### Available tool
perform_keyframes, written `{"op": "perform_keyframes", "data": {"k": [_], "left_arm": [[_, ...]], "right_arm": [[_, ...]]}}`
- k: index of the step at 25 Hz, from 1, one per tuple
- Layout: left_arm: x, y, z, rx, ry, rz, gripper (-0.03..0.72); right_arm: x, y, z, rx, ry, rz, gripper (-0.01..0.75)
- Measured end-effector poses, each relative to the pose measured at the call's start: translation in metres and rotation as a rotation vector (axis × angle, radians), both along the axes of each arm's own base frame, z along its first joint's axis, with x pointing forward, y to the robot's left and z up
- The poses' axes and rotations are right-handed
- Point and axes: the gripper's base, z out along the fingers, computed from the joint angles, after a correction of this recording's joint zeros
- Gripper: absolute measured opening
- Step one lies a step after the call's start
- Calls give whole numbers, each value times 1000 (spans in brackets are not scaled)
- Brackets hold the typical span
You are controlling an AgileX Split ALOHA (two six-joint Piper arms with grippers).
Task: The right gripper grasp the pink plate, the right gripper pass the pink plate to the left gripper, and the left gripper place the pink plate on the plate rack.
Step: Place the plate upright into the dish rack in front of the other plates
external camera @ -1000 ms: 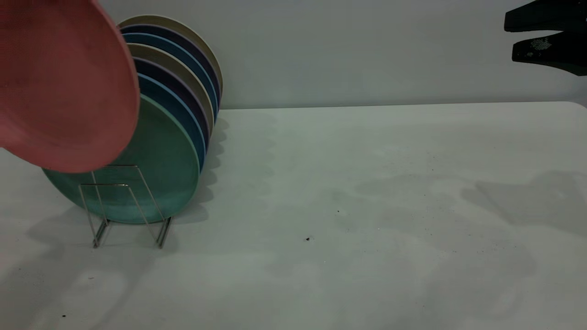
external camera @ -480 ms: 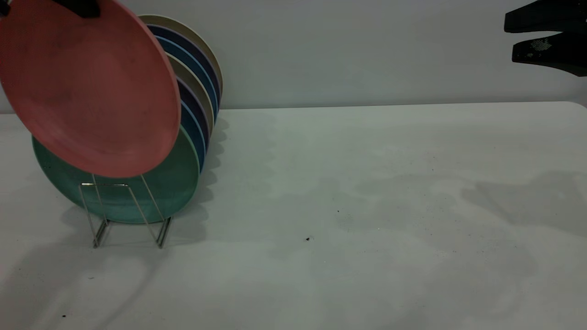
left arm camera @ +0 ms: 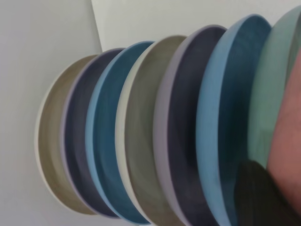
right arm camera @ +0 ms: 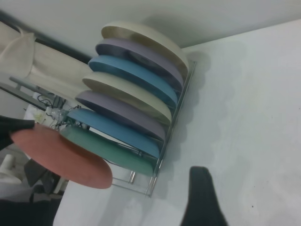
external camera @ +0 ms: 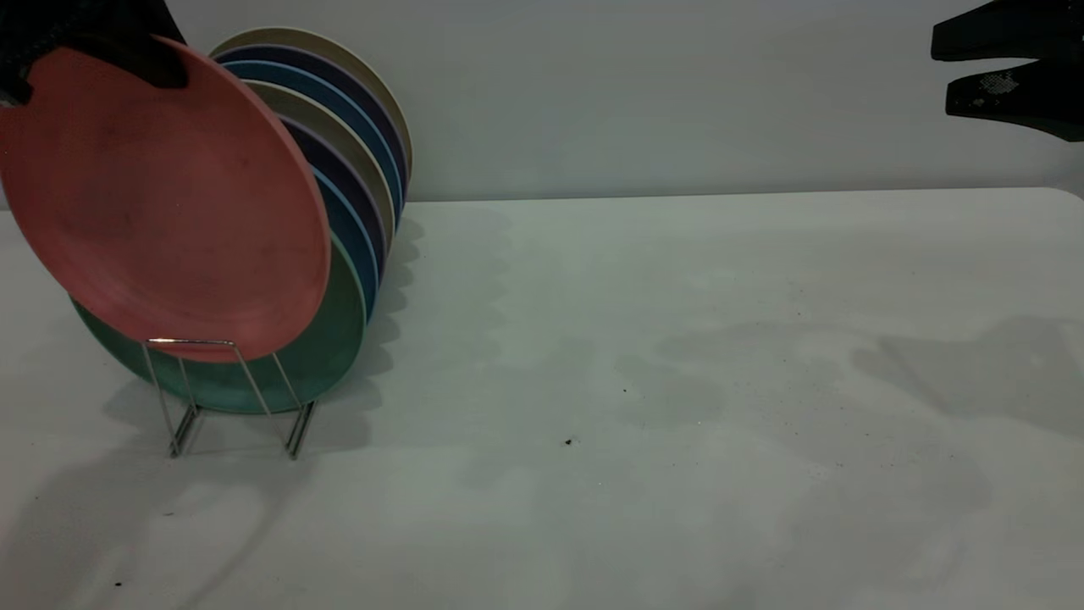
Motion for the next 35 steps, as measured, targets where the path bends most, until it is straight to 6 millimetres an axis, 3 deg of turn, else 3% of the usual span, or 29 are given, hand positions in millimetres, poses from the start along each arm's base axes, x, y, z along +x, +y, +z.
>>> {"op": "perform_keyframes", "data": {"k": [11,14,21,24,29,35], "left_arm": [[-1,0,-1,-20,21,31,73],[-2,0,-1,-43,39,67,128],[-4,0,-3,-117,103,198,375],[-7,0,-3,-151,136,259,440],[-15,6,5,-117,152,315,467],[-25,14,30,-103,75,387,470]], "right_arm": [[0,0,0,-1,-1,1,546],[0,0,0,-1,-1,1,546],[0,0,0,-1,-1,1,546],[0,0,0,-1,-1,1,546],[0,0,0,-2,-1,2,546],[0,0,0,2,6,-1,546]]}}
